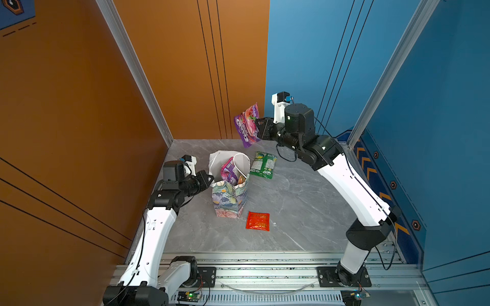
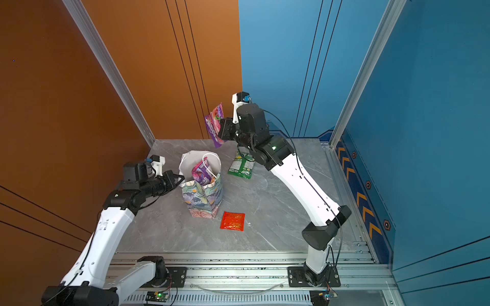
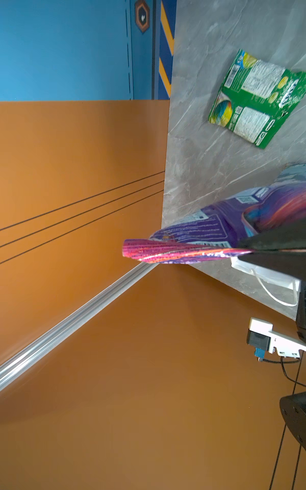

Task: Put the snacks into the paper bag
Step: 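Lift the purple Fox's Berries packet high with the right gripper, then carry the purple packet over the paper bag and lower it inside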

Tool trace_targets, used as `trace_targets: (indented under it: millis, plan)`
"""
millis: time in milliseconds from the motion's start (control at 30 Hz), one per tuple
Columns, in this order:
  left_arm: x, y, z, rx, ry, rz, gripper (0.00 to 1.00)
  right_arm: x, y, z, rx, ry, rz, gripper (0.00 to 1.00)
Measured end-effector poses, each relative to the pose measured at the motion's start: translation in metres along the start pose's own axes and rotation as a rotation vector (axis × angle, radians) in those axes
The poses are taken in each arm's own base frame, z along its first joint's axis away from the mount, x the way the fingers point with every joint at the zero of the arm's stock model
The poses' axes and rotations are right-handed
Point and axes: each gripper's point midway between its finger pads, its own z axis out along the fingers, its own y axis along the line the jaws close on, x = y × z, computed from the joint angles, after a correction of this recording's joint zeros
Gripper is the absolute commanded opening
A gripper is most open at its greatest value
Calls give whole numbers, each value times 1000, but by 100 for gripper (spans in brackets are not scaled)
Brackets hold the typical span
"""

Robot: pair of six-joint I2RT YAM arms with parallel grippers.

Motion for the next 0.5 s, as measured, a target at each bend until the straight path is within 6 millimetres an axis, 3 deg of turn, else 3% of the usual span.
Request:
trace_targets:
  millis: [500]
  plan:
    - [0, 0, 0, 0, 0, 0, 0, 35, 32, 30, -50, 69, -21, 0]
